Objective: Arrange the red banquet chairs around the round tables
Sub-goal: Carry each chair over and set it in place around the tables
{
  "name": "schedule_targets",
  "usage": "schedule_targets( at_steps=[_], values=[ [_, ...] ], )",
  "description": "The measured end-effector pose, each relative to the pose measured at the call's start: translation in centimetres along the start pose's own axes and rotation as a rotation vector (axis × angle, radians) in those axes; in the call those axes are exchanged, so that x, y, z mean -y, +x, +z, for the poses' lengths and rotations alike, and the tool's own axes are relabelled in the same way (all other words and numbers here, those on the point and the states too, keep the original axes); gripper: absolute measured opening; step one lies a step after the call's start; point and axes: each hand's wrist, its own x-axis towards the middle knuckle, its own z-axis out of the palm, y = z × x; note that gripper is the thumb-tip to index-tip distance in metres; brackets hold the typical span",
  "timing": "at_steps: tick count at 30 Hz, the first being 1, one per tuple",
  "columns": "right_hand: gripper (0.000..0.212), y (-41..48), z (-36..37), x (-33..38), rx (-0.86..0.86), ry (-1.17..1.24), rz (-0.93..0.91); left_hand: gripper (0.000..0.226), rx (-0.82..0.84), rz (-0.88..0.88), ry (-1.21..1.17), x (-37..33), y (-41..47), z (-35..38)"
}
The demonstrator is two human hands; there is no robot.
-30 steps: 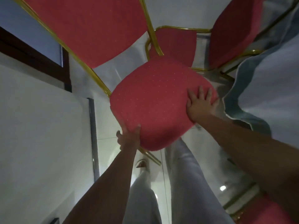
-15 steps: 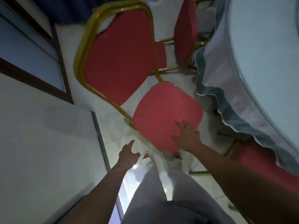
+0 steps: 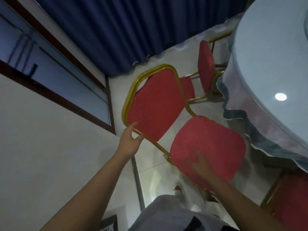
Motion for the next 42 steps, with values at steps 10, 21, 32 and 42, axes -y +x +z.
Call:
schedule_targets(
  at_steps=[10, 21, 32, 42],
  values=[
    [0.056, 0.9, -1.2, 8.8, -0.194, -0.046, -0.177, 0.057, 0.259, -0.148, 0.039, -5.0, 15.8, -8.6],
    [0.050, 3.0, 9.1, 21.8, -0.442, 0.287, -0.180, 0.015, 0.620, 0.150, 0.047, -5.1, 22.7, -8.1],
    [0.044, 6.0, 7.4, 28.8, -0.908, 0.190, -0.226, 0.030, 1.174, 0.333, 0.017, -8.3, 19.8, -2.1],
    [0.064, 15.5, 0.6, 33.7, -1.173, -0.150, 0.003, 0.049, 1.310, 0.239, 0.189, -10.4, 33.3, 0.3]
  ],
)
